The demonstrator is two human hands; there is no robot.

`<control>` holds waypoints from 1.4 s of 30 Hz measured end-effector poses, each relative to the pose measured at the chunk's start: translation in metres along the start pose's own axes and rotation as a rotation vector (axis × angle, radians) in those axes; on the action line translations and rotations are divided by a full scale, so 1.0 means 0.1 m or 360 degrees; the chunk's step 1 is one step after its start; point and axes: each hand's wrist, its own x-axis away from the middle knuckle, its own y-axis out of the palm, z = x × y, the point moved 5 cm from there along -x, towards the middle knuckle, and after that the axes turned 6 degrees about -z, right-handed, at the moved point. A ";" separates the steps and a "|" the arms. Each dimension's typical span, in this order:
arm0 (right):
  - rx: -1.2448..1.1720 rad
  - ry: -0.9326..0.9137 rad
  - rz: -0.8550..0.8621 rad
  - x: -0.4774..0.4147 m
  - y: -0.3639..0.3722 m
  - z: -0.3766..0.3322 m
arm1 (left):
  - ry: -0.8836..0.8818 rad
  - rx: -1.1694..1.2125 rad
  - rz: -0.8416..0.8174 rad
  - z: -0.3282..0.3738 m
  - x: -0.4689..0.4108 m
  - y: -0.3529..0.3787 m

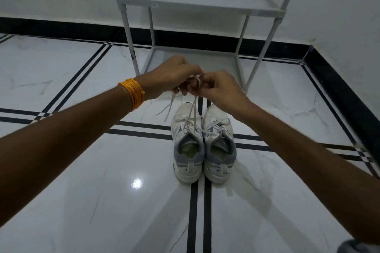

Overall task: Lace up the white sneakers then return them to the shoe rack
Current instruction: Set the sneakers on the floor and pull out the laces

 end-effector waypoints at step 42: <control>-0.0183 0.0358 0.0282 0.17 -0.18 0.38 | 0.0270 -0.0976 0.0926 -0.50 0.05 -0.13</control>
